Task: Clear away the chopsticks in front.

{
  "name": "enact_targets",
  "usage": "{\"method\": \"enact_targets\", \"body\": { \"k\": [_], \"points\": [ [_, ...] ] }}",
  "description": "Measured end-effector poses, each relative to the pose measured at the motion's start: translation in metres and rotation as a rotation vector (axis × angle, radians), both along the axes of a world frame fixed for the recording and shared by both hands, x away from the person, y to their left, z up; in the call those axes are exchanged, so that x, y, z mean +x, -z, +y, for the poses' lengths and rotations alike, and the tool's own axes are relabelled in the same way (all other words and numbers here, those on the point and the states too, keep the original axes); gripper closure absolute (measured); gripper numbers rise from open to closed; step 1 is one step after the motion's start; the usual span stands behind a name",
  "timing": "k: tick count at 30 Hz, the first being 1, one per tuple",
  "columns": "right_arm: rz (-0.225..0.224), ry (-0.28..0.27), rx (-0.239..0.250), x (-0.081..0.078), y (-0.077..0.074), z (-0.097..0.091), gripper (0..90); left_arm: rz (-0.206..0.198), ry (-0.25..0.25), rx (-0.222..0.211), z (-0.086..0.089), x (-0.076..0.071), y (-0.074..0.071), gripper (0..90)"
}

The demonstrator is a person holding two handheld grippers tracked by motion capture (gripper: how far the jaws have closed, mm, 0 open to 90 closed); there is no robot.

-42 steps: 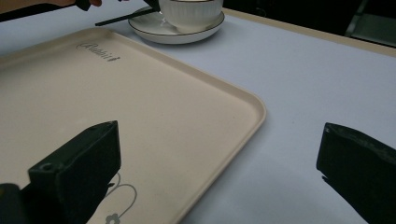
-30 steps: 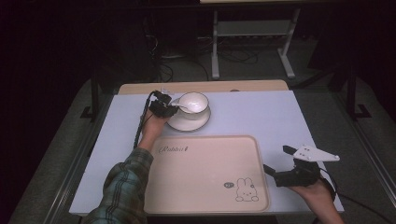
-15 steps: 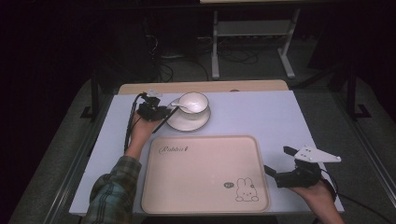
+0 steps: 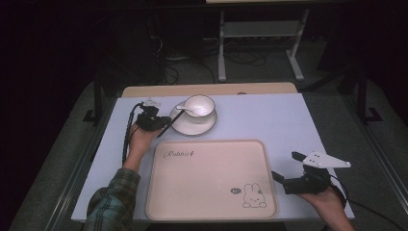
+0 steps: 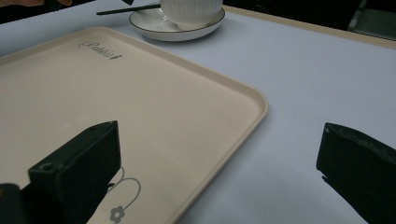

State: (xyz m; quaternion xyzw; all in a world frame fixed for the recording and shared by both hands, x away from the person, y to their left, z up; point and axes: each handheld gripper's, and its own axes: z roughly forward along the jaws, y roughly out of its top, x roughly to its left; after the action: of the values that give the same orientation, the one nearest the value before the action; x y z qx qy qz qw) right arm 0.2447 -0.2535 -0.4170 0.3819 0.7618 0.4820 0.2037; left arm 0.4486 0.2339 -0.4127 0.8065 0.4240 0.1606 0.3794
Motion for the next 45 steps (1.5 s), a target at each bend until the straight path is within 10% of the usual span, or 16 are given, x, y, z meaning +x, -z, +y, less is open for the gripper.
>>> {"method": "enact_targets", "body": {
  "k": [34,45],
  "points": [
    [0.012,0.000,0.005,0.000,0.002,-0.002,0.0,0.063,-0.016,-0.026,0.012,-0.003,0.021,85.0],
    [-0.002,0.007,-0.020,-0.001,0.003,-0.004,0.0,0.019,-0.041,-0.046,0.026,-0.009,0.008,85.6]
  ]
}}
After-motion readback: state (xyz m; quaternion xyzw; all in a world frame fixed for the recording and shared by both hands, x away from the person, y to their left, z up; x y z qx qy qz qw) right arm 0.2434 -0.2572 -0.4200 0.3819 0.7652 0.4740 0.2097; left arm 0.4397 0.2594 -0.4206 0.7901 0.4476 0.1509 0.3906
